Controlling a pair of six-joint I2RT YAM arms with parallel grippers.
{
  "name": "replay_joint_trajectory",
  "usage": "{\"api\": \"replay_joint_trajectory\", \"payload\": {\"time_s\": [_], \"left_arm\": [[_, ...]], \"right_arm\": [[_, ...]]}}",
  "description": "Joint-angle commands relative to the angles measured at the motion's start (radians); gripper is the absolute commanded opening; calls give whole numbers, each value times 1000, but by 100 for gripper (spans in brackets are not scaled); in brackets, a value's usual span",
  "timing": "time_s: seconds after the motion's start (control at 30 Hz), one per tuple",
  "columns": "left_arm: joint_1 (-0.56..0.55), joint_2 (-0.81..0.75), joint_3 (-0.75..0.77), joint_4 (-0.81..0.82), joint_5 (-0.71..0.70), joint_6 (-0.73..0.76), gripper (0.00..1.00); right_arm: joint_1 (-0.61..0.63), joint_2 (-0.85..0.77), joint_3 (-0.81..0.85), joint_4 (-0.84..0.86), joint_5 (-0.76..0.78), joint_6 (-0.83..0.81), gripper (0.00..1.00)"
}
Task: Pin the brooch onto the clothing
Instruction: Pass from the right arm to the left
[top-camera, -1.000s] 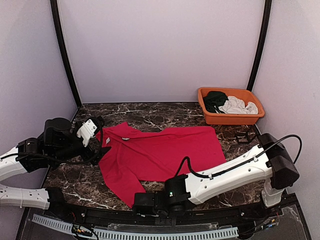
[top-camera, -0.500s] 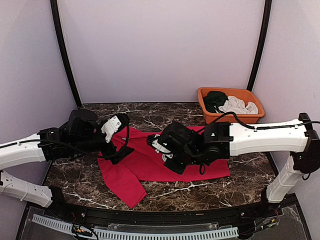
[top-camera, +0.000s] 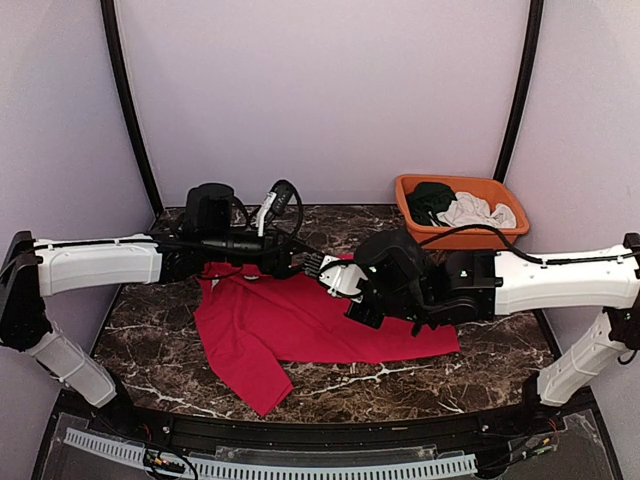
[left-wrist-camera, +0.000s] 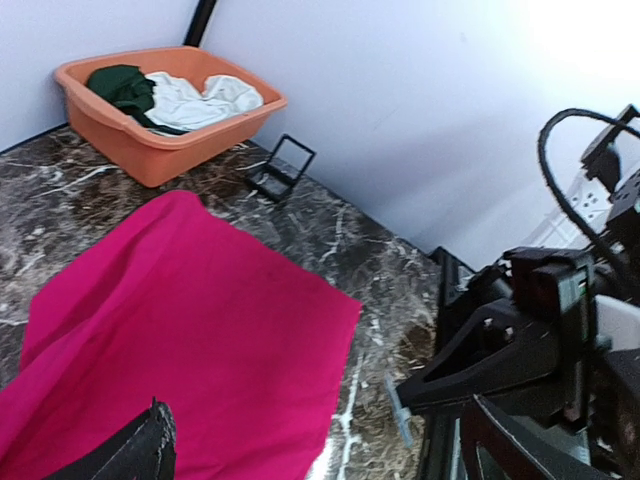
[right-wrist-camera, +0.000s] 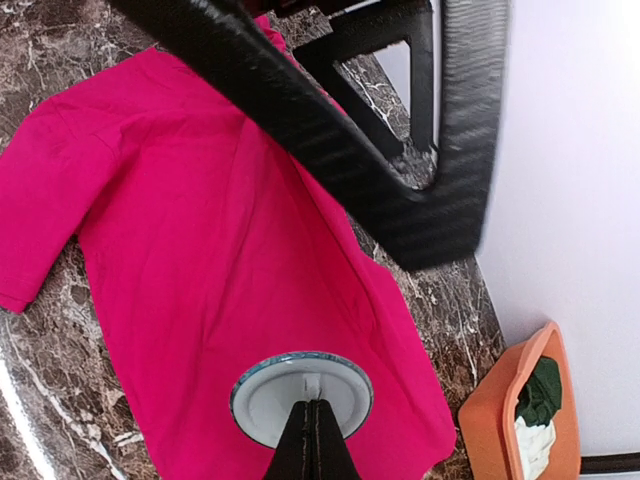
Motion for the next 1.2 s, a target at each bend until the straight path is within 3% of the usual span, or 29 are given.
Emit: {"api": "replay_joint_trajectory", "payload": {"time_s": [0.0,0.57,0.97,1.17], "left_arm": [[-1,44,36,161,208,-160,99],[-17,127,62,114,294,-189,79],[-20,165,67,72,298,-153,53],[-20,173,72,68,312,-149,51]], "right_arm": [[-7,-54,-44,76,27,-69,0],[-6,-6,-14,89,49,-103,0],[-6,-3,-2,94,54,-116,0],[-7,19,14,80,59,-114,0]]}}
